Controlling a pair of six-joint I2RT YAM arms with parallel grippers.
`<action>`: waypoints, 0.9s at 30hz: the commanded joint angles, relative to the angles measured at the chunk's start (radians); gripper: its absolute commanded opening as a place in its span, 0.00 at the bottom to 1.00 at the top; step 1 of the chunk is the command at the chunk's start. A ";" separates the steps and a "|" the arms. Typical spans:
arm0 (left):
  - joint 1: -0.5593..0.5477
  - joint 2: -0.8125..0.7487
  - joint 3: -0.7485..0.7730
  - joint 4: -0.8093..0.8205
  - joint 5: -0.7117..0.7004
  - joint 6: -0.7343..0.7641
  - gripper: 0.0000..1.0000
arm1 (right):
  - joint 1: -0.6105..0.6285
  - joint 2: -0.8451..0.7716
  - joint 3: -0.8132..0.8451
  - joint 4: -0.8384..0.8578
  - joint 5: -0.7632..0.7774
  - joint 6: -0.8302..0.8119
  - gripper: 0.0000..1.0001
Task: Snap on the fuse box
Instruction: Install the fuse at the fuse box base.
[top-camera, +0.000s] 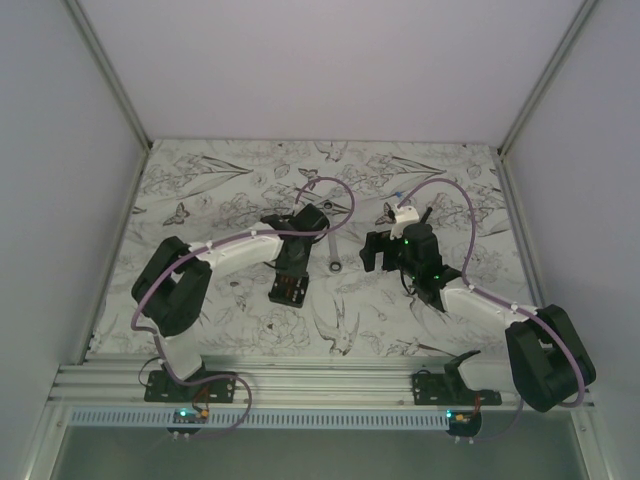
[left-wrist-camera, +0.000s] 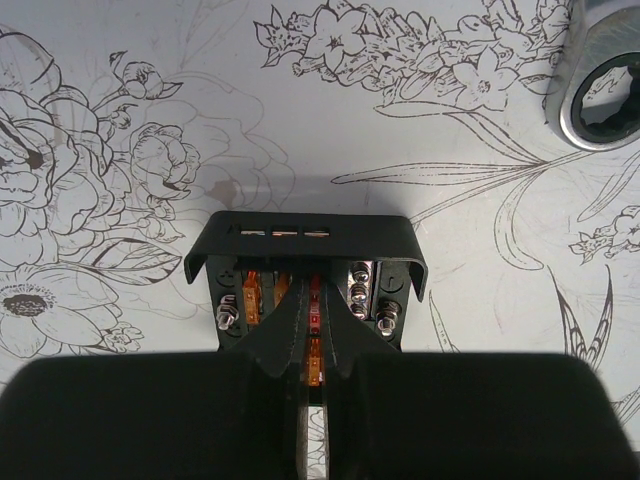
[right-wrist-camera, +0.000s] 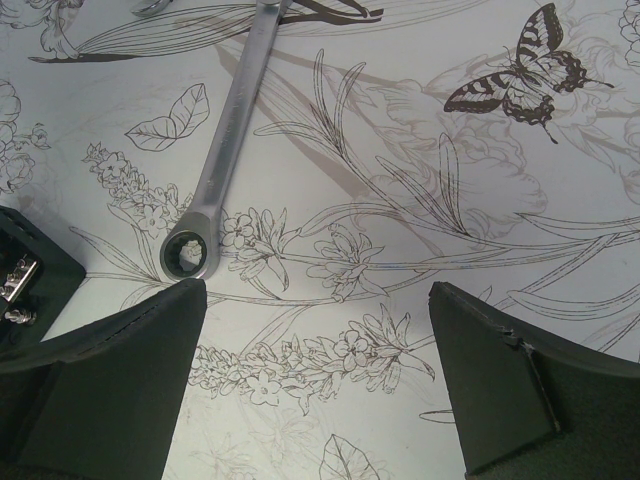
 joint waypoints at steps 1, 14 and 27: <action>0.009 0.030 -0.028 -0.035 0.016 -0.015 0.00 | -0.007 -0.004 0.006 0.028 -0.009 0.013 1.00; 0.010 0.064 -0.195 0.025 0.035 -0.071 0.00 | -0.007 0.003 0.005 0.031 -0.011 0.016 1.00; -0.028 -0.013 -0.162 0.027 0.060 -0.077 0.00 | -0.007 0.006 0.008 0.037 -0.035 0.024 1.00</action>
